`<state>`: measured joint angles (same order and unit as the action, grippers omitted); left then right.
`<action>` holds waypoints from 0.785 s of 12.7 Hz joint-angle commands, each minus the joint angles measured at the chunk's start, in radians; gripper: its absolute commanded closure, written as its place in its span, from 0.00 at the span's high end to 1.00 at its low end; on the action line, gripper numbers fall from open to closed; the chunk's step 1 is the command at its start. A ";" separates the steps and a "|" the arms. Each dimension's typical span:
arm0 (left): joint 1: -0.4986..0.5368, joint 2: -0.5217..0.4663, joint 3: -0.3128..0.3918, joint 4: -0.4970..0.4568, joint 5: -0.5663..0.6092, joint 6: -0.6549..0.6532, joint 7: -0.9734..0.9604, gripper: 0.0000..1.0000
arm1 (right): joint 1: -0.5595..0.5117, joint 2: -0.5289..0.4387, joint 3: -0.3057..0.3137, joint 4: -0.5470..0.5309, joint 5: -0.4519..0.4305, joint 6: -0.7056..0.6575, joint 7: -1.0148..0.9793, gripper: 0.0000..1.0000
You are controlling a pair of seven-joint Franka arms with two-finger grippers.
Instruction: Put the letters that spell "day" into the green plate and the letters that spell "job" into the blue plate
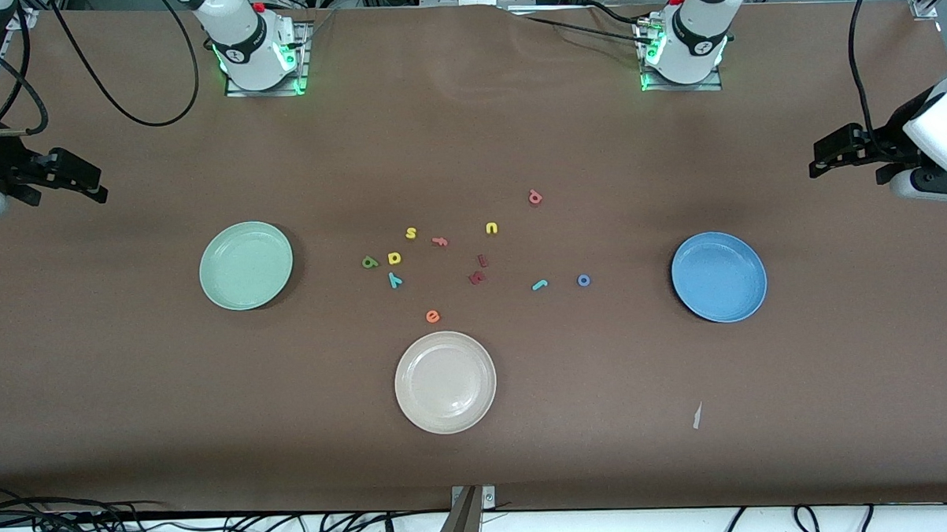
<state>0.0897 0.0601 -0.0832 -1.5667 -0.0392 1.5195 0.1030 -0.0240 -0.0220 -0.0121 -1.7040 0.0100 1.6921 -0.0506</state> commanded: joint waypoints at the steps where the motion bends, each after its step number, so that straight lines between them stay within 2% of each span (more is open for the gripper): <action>1: 0.001 0.007 -0.001 0.005 -0.021 0.004 0.007 1.00 | -0.007 -0.021 0.009 -0.014 -0.007 -0.009 -0.012 1.00; 10: -0.008 0.014 -0.001 0.008 -0.011 0.004 0.007 1.00 | -0.007 -0.024 0.007 -0.016 -0.007 -0.017 -0.012 1.00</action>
<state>0.0827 0.0736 -0.0856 -1.5666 -0.0392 1.5218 0.1030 -0.0239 -0.0222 -0.0120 -1.7040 0.0100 1.6857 -0.0509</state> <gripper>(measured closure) 0.000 0.000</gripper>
